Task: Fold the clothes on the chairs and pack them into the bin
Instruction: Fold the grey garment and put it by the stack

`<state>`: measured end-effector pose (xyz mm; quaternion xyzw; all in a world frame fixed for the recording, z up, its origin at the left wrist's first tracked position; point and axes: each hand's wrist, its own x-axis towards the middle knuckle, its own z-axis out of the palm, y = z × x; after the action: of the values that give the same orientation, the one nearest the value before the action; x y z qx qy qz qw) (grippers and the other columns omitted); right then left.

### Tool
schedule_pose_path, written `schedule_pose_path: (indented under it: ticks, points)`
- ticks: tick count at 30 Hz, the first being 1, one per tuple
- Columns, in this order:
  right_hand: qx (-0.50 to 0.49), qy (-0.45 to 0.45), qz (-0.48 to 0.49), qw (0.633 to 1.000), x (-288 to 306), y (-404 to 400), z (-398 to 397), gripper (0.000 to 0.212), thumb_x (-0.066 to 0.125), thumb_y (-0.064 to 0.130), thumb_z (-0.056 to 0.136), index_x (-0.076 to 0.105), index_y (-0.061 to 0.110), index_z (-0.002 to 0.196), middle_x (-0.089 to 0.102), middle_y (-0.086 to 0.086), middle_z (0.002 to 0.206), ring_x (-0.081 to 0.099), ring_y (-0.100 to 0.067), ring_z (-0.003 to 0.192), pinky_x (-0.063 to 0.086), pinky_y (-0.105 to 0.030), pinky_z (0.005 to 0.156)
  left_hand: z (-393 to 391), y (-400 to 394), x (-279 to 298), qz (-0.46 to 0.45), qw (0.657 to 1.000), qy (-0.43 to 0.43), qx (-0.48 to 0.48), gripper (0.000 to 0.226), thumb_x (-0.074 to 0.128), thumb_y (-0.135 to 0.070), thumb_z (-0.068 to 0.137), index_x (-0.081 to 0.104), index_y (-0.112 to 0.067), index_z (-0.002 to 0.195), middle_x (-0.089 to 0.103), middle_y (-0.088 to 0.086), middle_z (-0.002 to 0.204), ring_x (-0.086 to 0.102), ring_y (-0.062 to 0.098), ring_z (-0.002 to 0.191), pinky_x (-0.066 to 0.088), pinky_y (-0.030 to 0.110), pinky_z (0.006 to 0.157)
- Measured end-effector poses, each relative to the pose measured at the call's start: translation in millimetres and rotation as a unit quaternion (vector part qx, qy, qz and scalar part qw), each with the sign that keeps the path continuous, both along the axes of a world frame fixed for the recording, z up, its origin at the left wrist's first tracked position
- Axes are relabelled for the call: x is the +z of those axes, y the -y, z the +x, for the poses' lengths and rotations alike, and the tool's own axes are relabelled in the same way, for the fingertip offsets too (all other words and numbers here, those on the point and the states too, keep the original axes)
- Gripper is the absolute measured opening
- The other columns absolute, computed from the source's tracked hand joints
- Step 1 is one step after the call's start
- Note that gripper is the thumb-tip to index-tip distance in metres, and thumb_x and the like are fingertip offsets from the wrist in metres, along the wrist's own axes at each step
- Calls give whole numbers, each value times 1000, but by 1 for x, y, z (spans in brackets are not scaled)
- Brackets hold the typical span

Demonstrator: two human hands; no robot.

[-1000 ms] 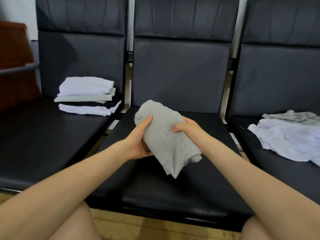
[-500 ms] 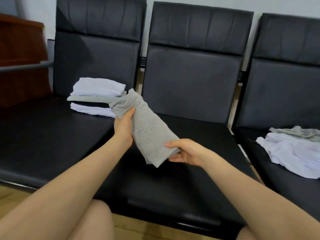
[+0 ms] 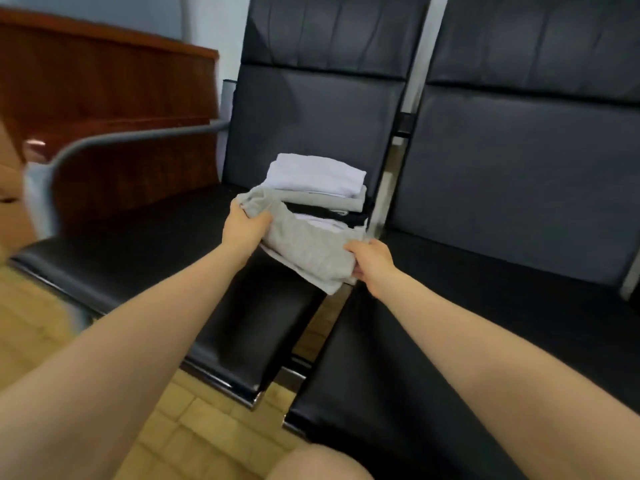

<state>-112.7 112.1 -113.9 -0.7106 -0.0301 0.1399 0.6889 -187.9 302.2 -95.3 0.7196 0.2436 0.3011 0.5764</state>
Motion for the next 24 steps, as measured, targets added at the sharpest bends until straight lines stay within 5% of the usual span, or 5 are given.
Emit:
schedule_pose_path:
  ticks: [5,8,11,16,24]
  points:
    - [21,125,-131,983,-25,-69,-3,18,57,17,87,42,18,78,45,3,75,48,-17,75,40,-31,70,-12,-55,-26,127,982,-136,34,31,55,-25,93,55,-5,116,60,14,116,57,30,110,44,34,85]
    - [41,176,-220,959,-31,-74,-6,18,59,30,86,51,15,91,53,0,89,53,-21,87,46,-36,79,-17,-67,-40,193,960,-192,69,54,61,-34,89,47,-1,129,54,20,125,52,35,115,42,38,91]
    - [38,166,-220,961,-30,-63,-7,35,63,39,85,55,10,104,57,-1,94,55,-20,89,47,-35,80,-23,-66,-40,198,955,-186,114,74,69,-39,81,35,-11,141,40,18,138,41,35,126,40,44,99]
    - [34,108,-192,975,-18,-24,-20,30,60,27,88,65,-3,85,56,-19,72,57,-29,70,47,-34,69,-34,-39,-24,323,917,-163,171,50,60,-42,87,51,-16,129,49,13,126,42,30,118,40,42,93]
    - [0,28,-54,998,43,117,-62,11,61,17,90,70,14,85,59,4,63,48,-8,53,39,-20,47,-40,100,13,239,965,-43,-98,23,53,-31,93,64,-14,80,62,-2,76,57,13,77,41,26,64]
